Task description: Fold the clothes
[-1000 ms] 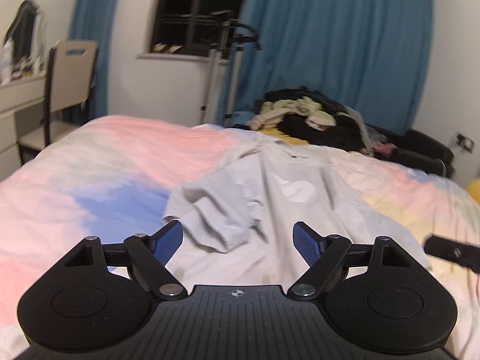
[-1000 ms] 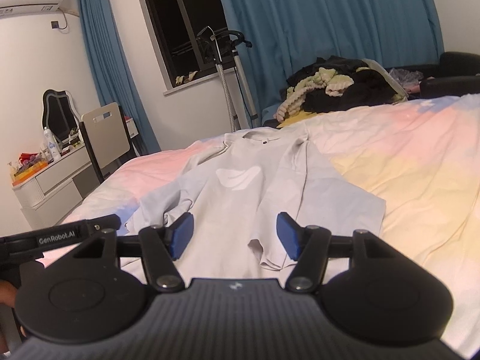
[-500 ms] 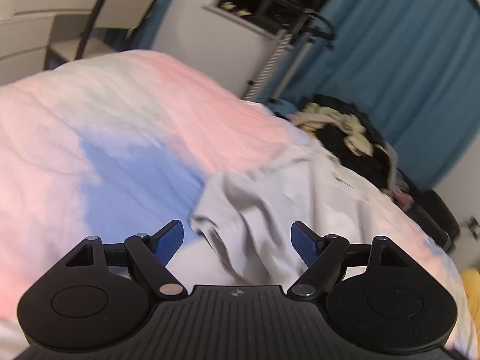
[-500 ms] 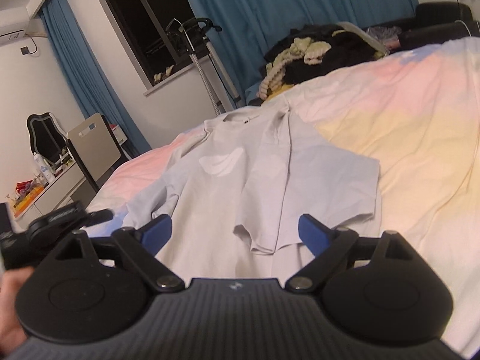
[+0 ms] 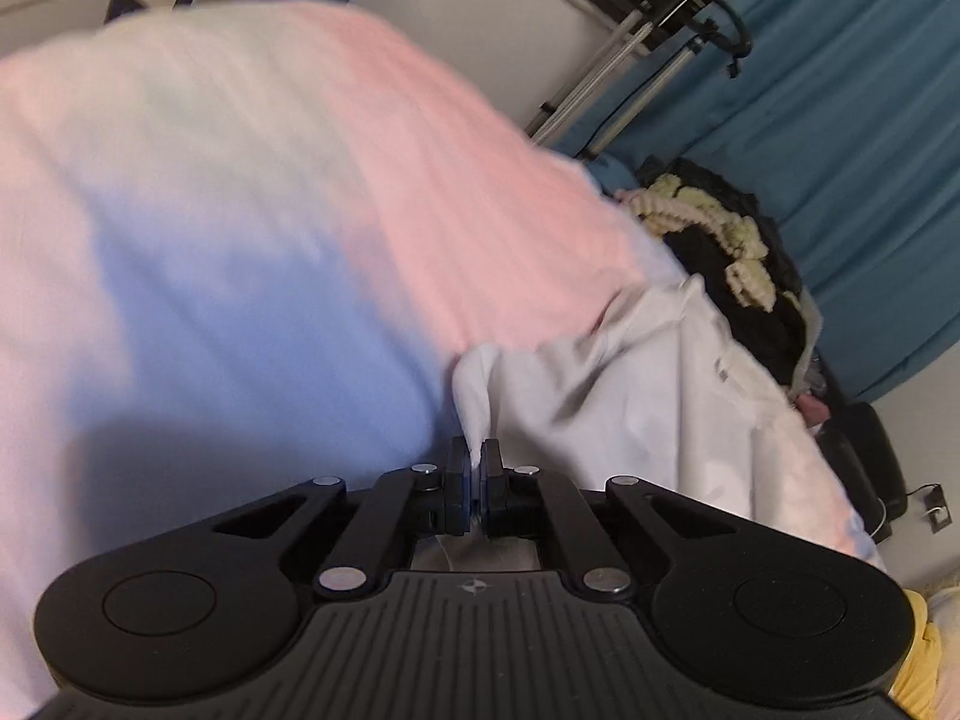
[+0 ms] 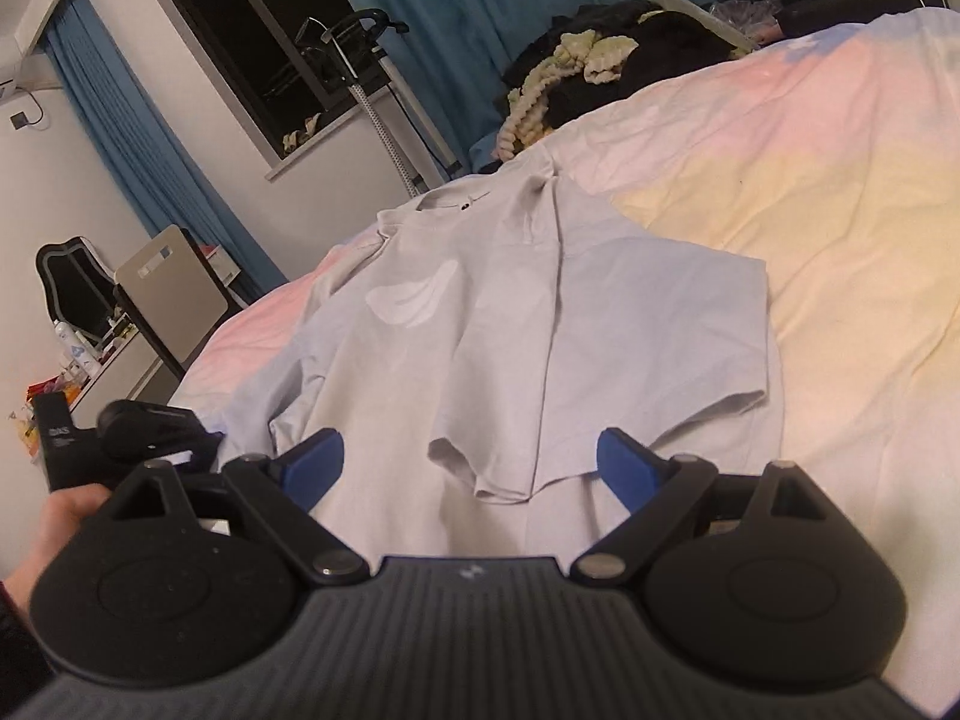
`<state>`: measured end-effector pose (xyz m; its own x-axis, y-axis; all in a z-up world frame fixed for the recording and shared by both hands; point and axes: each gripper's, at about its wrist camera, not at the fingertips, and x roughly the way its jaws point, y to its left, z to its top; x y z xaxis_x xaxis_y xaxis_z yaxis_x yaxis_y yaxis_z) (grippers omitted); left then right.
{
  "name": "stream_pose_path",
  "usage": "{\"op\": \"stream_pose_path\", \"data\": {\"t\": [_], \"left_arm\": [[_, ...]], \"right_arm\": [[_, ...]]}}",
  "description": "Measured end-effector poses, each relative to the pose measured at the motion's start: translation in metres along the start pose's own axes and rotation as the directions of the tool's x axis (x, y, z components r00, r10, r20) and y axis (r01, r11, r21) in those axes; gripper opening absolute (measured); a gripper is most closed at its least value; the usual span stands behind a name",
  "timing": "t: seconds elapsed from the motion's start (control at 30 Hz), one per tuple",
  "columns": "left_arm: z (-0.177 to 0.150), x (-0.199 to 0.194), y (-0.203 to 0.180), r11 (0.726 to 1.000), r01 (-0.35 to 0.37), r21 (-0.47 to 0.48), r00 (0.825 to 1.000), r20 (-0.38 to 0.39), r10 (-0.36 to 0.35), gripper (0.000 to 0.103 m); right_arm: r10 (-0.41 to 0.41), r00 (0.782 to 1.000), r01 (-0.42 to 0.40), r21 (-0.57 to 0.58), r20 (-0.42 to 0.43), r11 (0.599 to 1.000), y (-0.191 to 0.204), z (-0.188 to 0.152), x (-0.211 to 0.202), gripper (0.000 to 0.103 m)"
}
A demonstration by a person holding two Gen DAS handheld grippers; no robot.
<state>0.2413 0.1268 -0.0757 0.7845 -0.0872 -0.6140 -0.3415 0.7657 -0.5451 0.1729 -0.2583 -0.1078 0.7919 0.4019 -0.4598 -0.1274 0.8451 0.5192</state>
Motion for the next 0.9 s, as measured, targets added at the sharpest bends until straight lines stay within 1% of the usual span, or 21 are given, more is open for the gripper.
{"op": "stream_pose_path", "data": {"t": [0.07, 0.17, 0.2, 0.23, 0.3, 0.37, 0.4, 0.47, 0.5, 0.57, 0.6, 0.63, 0.67, 0.7, 0.8, 0.87, 0.9], "left_arm": [[0.022, -0.01, -0.006, 0.999, 0.002, 0.035, 0.999, 0.043, -0.003, 0.003], [0.066, -0.023, -0.021, 0.995, -0.023, 0.094, 0.99, 0.143, 0.009, 0.003], [0.08, -0.024, -0.027, 0.992, -0.043, 0.121, 0.985, 0.172, 0.022, 0.003], [0.093, -0.024, -0.035, 0.984, -0.08, 0.156, 0.977, 0.209, 0.047, 0.003], [0.118, -0.02, -0.046, 0.965, -0.159, 0.207, 0.957, 0.272, 0.1, 0.003], [0.14, -0.007, -0.05, 0.945, -0.236, 0.228, 0.937, 0.31, 0.16, 0.003], [0.148, 0.002, -0.052, 0.929, -0.281, 0.24, 0.926, 0.324, 0.196, 0.003], [0.161, 0.024, -0.05, 0.895, -0.362, 0.261, 0.901, 0.344, 0.264, 0.003], [0.165, 0.036, -0.048, 0.881, -0.392, 0.265, 0.891, 0.347, 0.292, 0.003], [0.167, 0.059, -0.042, 0.853, -0.439, 0.283, 0.876, 0.345, 0.336, 0.003], [0.166, 0.071, -0.039, 0.84, -0.455, 0.298, 0.872, 0.343, 0.35, 0.003], [0.163, 0.082, -0.036, 0.831, -0.461, 0.311, 0.871, 0.341, 0.355, 0.003], [0.159, 0.089, -0.033, 0.83, -0.458, 0.319, 0.873, 0.34, 0.35, 0.004], [0.156, 0.094, -0.029, 0.833, -0.449, 0.323, 0.877, 0.338, 0.341, 0.004], [0.149, 0.1, -0.022, 0.846, -0.411, 0.338, 0.898, 0.31, 0.312, 0.005], [0.144, 0.103, -0.018, 0.854, -0.385, 0.349, 0.912, 0.289, 0.293, 0.012], [0.142, 0.102, -0.018, 0.857, -0.375, 0.352, 0.917, 0.279, 0.286, 0.027]], "right_arm": [[0.007, 1.0, -0.007, -0.005, 0.009, 1.0, 0.001, 0.0, -0.001, 0.092], [-0.002, 1.0, 0.002, -0.003, 0.005, 1.0, 0.001, -0.001, -0.003, 0.092], [-0.006, 1.0, 0.006, -0.003, 0.004, 1.0, 0.001, -0.003, -0.004, 0.092], [-0.008, 1.0, 0.008, -0.015, 0.001, 1.0, 0.003, -0.003, -0.002, 0.092], [-0.013, 1.0, 0.013, -0.05, -0.004, 0.999, 0.006, -0.003, 0.005, 0.092], [-0.015, 1.0, 0.015, -0.075, 0.001, 0.997, 0.009, -0.002, 0.009, 0.092], [-0.012, 1.0, 0.012, -0.085, 0.005, 0.996, 0.01, -0.001, 0.012, 0.092], [-0.015, 1.0, 0.016, -0.113, 0.01, 0.993, 0.012, -0.001, 0.017, 0.092], [-0.017, 1.0, 0.018, -0.128, 0.013, 0.992, 0.013, -0.001, 0.02, 0.092], [-0.023, 1.0, 0.025, -0.157, 0.014, 0.987, 0.013, -0.002, 0.026, 0.092], [-0.028, 1.0, 0.03, -0.167, 0.012, 0.985, 0.013, -0.003, 0.029, 0.092], [-0.032, 0.999, 0.033, -0.174, 0.012, 0.984, 0.013, -0.003, 0.032, 0.092], [-0.034, 0.999, 0.036, -0.179, 0.012, 0.983, 0.012, -0.003, 0.035, 0.092], [-0.037, 0.999, 0.039, -0.184, 0.012, 0.982, 0.012, -0.003, 0.037, 0.092], [-0.048, 0.999, 0.05, -0.205, 0.016, 0.977, 0.011, -0.003, 0.042, 0.092], [-0.053, 0.998, 0.056, -0.213, 0.02, 0.975, 0.012, -0.004, 0.044, 0.092], [-0.054, 0.998, 0.057, -0.216, 0.02, 0.975, 0.013, -0.003, 0.045, 0.092]]}}
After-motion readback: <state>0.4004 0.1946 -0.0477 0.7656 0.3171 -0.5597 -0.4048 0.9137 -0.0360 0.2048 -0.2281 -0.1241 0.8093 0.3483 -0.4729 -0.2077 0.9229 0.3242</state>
